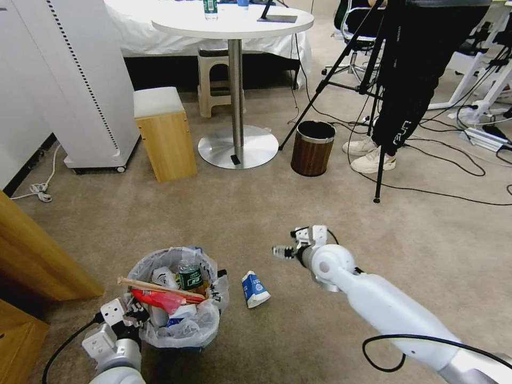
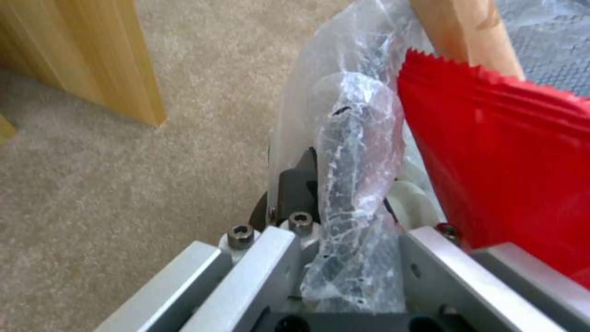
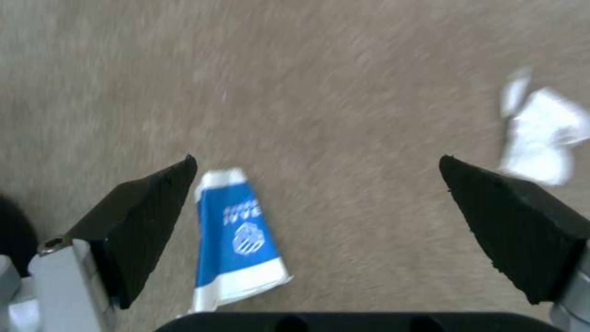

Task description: Pick up the trash bin and place the garbage on the floor into it.

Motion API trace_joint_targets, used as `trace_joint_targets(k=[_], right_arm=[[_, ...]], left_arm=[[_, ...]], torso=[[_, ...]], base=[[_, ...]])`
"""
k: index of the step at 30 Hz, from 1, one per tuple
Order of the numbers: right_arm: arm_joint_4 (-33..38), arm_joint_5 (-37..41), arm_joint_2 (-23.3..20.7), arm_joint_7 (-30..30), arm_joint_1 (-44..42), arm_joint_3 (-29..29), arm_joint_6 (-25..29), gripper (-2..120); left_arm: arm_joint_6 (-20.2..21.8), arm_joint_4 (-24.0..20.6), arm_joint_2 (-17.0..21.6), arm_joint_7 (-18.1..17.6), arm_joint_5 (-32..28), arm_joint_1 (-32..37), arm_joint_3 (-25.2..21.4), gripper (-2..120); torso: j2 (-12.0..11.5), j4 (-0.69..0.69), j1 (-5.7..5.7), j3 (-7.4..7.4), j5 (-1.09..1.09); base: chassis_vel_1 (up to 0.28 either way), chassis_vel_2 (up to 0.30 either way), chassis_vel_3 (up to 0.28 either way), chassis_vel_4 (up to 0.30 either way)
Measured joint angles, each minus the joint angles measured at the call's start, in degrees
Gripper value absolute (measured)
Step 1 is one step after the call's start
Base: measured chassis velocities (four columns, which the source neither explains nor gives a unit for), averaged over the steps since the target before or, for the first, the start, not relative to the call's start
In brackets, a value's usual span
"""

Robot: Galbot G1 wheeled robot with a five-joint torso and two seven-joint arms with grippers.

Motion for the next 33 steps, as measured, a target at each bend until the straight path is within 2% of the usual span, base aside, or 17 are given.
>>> trace_joint_targets(k=[3,7,11,19,27,33], right_arm=[[-4.3,-1.9,4.6,-2.0,1.7,-2.8,-0.7,100],[-7.1,-3.3,7.9,-4.2,3.2,-5.8,-1.1,100],[-9.2,-4.1,10.3,-3.8,3.4,-7.7,-1.6,100],[-11.6,-4.9,12.3,-0.8,2.1,-8.6,-3.8,100],[-14.9,-8.6,13.5,-1.6,0.5,-9.4,-3.0,100],[-16.5,-10.5,13.9,-2.1,0.1,-9.6,-2.0,88]], left_arm=[[0.0,0.4,-0.4,0.0,0.3,0.0,0.0,1],[0.0,0.7,-0.8,0.0,0.6,-0.2,0.0,1],[-0.1,1.0,-1.0,0.0,0.9,-0.5,0.2,1],[-0.2,1.7,-1.2,0.0,1.2,-1.0,0.5,1],[-0.4,2.0,-1.3,0.1,1.4,-1.1,0.7,1],[-0.4,2.1,-1.3,0.1,1.5,-1.1,0.8,1]], torso=[[0.0,0.03,0.00,0.00,0.03],[0.0,0.02,0.00,0.00,-0.01],[0.0,0.02,0.00,0.00,0.00],[0.0,0.01,0.00,0.00,0.00],[0.0,0.01,0.00,0.00,0.01],[0.0,0.01,0.00,0.00,0.00]], base=[[0.000,0.000,0.000,0.000],[0.000,0.000,0.000,0.000],[0.000,0.000,0.000,0.000],[0.000,0.000,0.000,0.000],[0.000,0.000,0.000,0.000],[0.000,0.000,0.000,0.000]])
